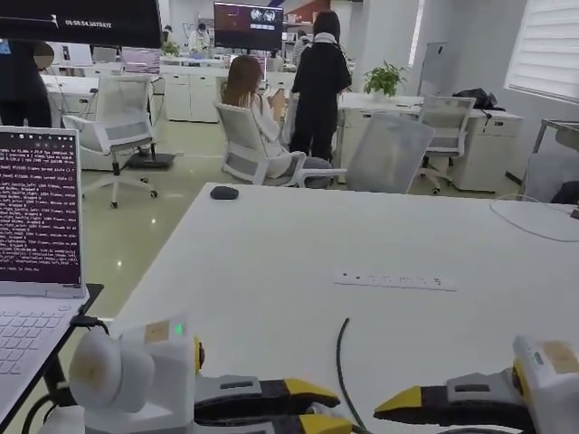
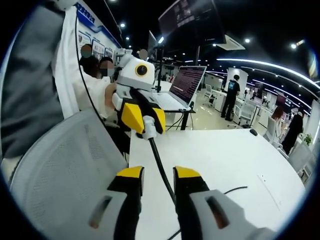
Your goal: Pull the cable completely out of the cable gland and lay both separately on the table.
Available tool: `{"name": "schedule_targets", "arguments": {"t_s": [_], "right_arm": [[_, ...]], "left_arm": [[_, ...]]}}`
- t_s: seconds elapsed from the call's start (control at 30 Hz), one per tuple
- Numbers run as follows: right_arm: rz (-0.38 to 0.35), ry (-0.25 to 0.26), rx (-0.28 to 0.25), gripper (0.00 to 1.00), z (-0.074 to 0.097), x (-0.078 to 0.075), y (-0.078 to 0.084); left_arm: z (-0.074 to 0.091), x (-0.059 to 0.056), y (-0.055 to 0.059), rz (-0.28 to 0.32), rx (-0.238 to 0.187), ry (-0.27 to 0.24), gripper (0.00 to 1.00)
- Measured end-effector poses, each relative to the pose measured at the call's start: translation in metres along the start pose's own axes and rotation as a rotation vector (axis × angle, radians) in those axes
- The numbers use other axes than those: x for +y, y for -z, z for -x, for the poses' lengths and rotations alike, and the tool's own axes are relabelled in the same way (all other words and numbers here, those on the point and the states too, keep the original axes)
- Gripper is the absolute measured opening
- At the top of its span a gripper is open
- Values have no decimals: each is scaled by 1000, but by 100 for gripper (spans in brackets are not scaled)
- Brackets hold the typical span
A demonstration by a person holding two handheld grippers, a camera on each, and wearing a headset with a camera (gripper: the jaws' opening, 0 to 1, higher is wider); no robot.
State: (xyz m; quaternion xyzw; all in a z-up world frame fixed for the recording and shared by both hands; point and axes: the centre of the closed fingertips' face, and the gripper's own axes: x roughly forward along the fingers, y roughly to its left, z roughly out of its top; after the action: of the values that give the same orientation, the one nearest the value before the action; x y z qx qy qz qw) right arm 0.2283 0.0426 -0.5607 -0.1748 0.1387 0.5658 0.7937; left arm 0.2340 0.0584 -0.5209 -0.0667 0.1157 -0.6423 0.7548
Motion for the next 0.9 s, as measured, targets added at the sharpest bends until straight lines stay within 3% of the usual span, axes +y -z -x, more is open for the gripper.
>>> {"name": "schedule_targets", "arguments": {"t_s": [0.17, 0.23, 0.3, 0.5, 0.73, 0.9], "right_arm": [[11, -14, -13, 18, -17, 3, -5], [28, -11, -1, 6, -21, 2, -4], [6, -21, 0, 5, -23, 2, -1], [1, -29, 11, 5, -19, 3, 3], [-16, 5, 71, 5, -8, -6, 26], [-35, 23, 84, 5, 1, -10, 37]], "left_arm": [[-1, -3, 2, 0, 6, 13, 17], [-2, -4, 3, 0, 12, 13, 17], [-1, -3, 4, 2, 15, 10, 17], [2, -3, 3, 4, 6, 5, 17], [5, -1, 1, 1, 1, -11, 17], [6, 0, -2, -3, -5, -19, 17]]}}
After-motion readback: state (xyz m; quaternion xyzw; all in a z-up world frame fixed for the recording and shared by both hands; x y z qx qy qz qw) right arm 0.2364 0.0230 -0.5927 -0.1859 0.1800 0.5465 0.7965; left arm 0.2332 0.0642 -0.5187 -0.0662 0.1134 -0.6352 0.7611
